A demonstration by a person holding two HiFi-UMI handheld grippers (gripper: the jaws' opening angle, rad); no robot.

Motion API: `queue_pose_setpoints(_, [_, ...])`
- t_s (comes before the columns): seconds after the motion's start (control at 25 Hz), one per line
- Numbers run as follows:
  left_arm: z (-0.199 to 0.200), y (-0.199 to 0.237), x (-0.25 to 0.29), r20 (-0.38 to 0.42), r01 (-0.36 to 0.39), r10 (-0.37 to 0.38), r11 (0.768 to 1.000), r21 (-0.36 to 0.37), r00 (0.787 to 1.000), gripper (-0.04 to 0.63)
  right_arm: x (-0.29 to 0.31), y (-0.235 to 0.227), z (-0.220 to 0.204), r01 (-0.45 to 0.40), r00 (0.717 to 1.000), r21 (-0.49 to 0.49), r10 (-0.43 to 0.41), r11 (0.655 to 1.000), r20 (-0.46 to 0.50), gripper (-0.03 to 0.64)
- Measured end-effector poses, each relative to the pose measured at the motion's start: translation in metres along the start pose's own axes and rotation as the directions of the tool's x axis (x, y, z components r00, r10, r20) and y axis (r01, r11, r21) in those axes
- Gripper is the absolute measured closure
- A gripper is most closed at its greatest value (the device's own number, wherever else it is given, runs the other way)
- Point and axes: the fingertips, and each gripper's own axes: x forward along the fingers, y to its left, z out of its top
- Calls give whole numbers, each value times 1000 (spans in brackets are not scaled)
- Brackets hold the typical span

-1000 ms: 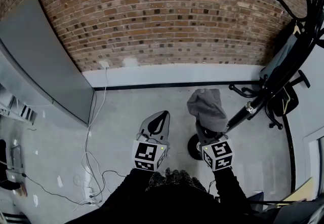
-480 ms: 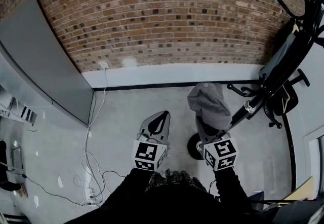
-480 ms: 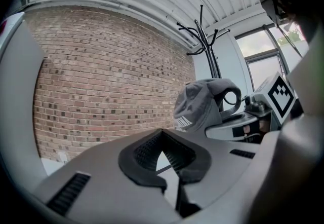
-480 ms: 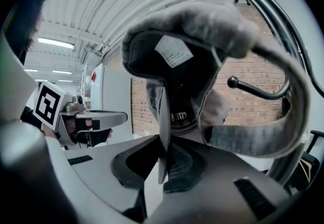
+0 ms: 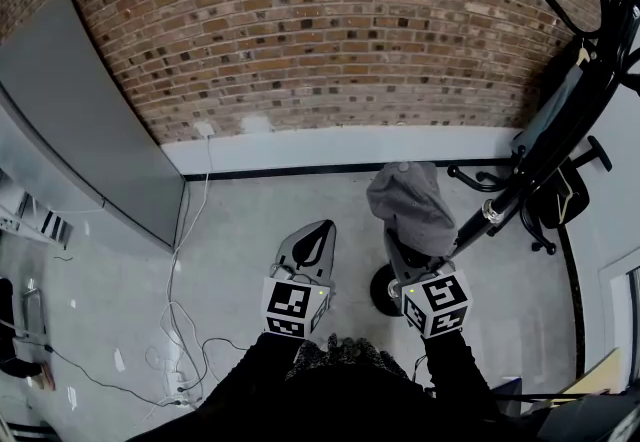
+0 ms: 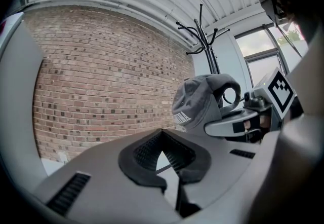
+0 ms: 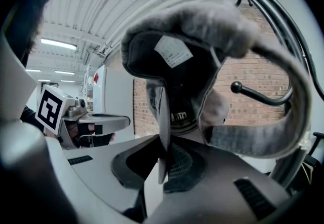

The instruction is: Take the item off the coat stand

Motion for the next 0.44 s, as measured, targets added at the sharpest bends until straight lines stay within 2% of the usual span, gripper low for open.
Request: queue_pose_setpoints(0.44, [-4,3,2,-4,-3,3,1000,-19,1000,589,2,-3,1,-4,1000,36,4,999,12,592])
